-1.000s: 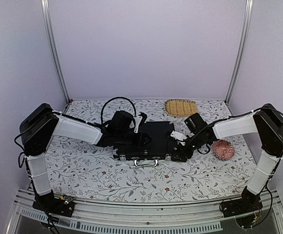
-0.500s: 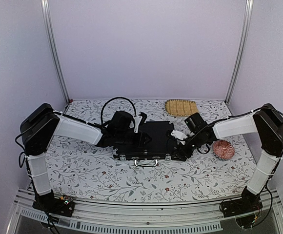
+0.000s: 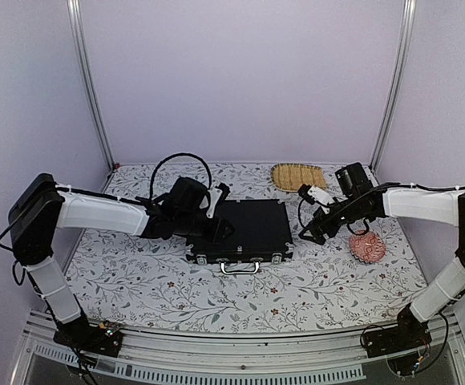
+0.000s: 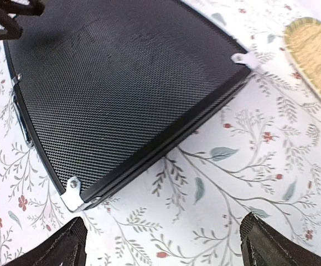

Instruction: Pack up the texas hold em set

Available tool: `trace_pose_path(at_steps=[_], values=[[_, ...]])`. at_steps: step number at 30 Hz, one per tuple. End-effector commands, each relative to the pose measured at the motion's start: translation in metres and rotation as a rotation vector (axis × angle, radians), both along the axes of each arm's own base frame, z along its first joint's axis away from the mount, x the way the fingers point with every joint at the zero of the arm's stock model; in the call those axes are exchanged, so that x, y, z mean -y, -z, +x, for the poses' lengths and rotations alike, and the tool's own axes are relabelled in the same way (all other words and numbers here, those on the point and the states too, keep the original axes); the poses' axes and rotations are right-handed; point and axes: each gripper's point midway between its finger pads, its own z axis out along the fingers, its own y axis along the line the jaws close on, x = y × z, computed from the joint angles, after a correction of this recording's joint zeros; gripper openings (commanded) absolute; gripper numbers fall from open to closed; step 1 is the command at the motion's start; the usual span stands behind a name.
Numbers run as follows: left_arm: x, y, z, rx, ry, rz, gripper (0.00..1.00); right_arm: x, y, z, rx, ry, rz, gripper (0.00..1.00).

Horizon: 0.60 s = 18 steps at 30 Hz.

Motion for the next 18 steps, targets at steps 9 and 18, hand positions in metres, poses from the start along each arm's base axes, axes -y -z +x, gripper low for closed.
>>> trace_pose_path(at_steps=[9,18], values=[[-0.091,-0.069,0.025,0.182,-0.233,0.113,0.76,0.059,-0.164,0.082,0.258,0.242,0.377,0.99],[-0.148,-0.132,0.035,0.315,-0.437,0.086,0.97,0.090,-0.231,0.097,0.449,0.439,0.411,0.99]])
